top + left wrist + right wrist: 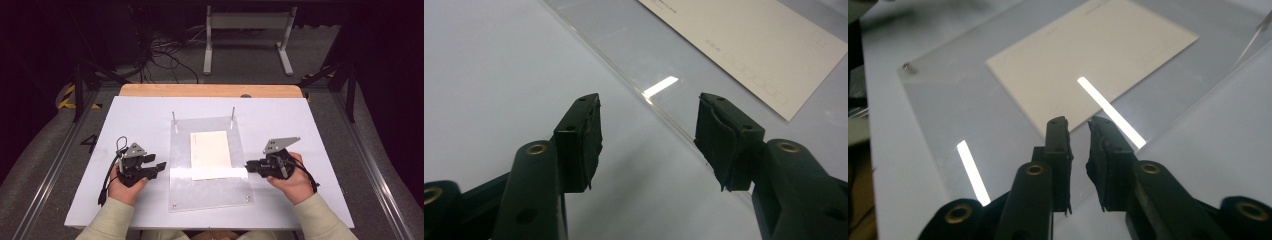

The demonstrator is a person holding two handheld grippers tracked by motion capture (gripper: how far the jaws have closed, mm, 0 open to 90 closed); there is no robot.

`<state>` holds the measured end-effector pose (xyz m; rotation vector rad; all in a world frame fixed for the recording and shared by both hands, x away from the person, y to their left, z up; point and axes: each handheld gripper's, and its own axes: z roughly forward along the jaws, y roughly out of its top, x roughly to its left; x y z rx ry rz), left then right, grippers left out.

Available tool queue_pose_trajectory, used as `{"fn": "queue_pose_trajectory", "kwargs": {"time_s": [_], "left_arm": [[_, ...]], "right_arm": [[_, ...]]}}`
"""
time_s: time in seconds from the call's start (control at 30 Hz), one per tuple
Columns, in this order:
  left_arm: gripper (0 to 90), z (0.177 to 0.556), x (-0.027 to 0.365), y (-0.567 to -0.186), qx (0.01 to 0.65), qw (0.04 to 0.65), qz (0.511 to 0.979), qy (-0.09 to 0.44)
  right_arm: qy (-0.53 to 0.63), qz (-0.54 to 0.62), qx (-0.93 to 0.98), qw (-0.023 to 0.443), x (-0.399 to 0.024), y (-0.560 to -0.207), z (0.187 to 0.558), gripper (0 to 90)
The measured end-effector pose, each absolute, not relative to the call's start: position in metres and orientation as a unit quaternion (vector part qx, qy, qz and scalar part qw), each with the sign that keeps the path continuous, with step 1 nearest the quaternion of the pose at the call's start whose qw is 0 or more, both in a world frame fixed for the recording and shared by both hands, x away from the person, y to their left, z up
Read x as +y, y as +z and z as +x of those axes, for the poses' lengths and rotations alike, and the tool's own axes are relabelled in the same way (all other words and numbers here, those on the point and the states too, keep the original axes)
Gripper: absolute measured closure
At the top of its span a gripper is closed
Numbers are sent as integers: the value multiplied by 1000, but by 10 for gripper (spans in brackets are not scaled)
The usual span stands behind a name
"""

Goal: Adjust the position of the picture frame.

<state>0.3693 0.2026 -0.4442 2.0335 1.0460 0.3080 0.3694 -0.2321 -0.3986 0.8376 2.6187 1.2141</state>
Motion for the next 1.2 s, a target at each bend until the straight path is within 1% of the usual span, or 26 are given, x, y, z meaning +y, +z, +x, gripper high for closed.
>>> {"fn": "queue_pose_trajectory", "kwargs": {"time_s": [0.1,0.13,0.23,0.3,0.33,0.6,0.77,0.8,0.83,0.9,1.0,1.07,1.13,1.2], "left_arm": [[437,368,206,-445,414,405,806,124],[436,368,207,-445,416,405,805,125],[433,368,208,-445,417,405,804,125],[433,367,208,-445,416,405,804,127],[433,367,209,-445,416,406,804,126],[428,366,210,-445,421,409,800,124],[424,367,210,-445,417,408,803,126],[424,368,211,-445,417,408,803,126],[423,367,211,-446,418,408,802,125],[421,367,211,-445,421,410,800,125],[419,368,211,-445,419,411,800,127],[418,367,211,-445,420,411,799,125],[416,367,211,-445,417,412,800,124],[416,367,211,-445,417,413,800,124]], "right_arm": [[408,289,862,80,-226,-392,388,729],[409,293,861,80,-224,-391,395,712],[412,309,852,100,-219,-389,415,650],[414,317,846,109,-218,-388,427,645],[414,317,846,109,-218,-388,427,642],[430,361,816,136,-215,-384,473,626],[437,398,795,135,-214,-387,502,582],[437,398,795,135,-214,-387,502,582],[438,402,793,133,-213,-388,506,563],[438,396,793,148,-208,-392,516,531],[420,404,796,166,-202,-401,529,532],[415,409,795,168,-201,-404,533,532],[404,415,794,184,-199,-410,541,536],[402,420,792,185,-197,-414,548,550]]}}
